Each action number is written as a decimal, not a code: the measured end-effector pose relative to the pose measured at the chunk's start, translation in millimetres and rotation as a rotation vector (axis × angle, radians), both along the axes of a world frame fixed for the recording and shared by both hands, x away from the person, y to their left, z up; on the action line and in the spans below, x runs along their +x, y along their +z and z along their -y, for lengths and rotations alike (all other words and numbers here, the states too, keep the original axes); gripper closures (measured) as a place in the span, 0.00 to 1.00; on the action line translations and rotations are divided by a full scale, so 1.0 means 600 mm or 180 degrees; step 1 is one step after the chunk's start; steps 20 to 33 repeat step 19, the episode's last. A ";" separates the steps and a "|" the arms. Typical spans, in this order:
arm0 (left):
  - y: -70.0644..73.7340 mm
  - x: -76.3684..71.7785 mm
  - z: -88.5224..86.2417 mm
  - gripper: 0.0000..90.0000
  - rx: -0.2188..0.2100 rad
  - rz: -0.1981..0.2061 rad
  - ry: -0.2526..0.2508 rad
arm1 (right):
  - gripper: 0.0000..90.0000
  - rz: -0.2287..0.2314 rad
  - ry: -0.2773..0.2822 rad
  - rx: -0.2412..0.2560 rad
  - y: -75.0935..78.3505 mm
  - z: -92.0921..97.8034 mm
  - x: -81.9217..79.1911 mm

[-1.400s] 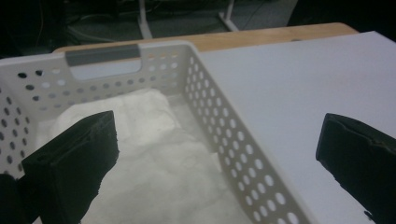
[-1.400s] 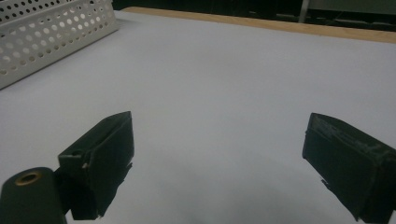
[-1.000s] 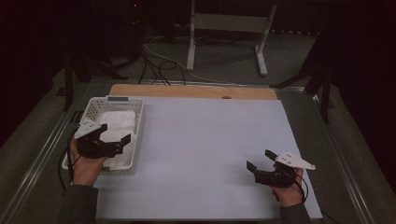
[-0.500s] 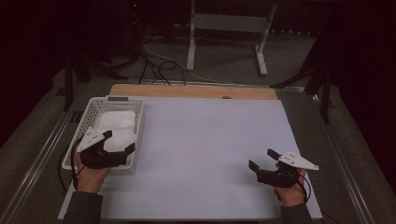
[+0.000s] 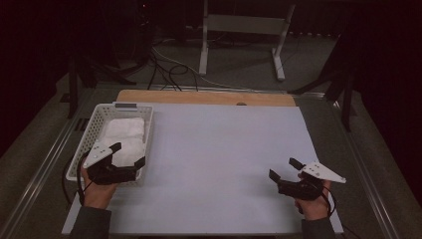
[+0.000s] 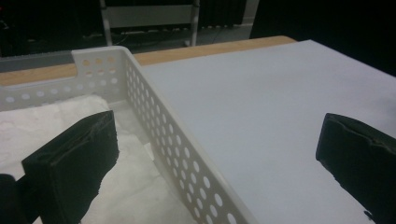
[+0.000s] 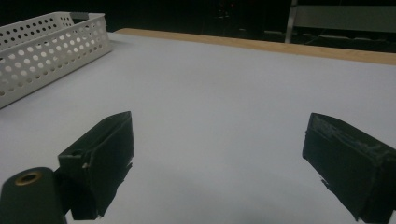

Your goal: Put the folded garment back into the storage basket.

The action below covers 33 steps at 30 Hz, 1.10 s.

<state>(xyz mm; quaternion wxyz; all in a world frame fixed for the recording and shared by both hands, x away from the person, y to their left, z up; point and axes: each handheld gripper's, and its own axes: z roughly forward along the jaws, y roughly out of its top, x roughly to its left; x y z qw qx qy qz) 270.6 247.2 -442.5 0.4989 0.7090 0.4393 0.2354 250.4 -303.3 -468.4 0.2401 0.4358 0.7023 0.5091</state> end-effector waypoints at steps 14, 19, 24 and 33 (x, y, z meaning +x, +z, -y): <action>0.001 -0.012 -0.007 0.00 -0.0048 0.0043 0.0026 | 0.10 0.0017 -0.0019 0.0013 0.000 0.006 0.000; 0.000 -0.011 -0.006 0.00 -0.0047 0.0035 0.0021 | 0.10 0.0006 -0.0030 0.0018 -0.001 0.009 0.001; 0.000 -0.011 -0.006 0.00 -0.0047 0.0035 0.0021 | 0.10 0.0006 -0.0030 0.0018 -0.001 0.009 0.001; 0.000 -0.011 -0.006 0.00 -0.0047 0.0035 0.0021 | 0.10 0.0006 -0.0030 0.0018 -0.001 0.009 0.001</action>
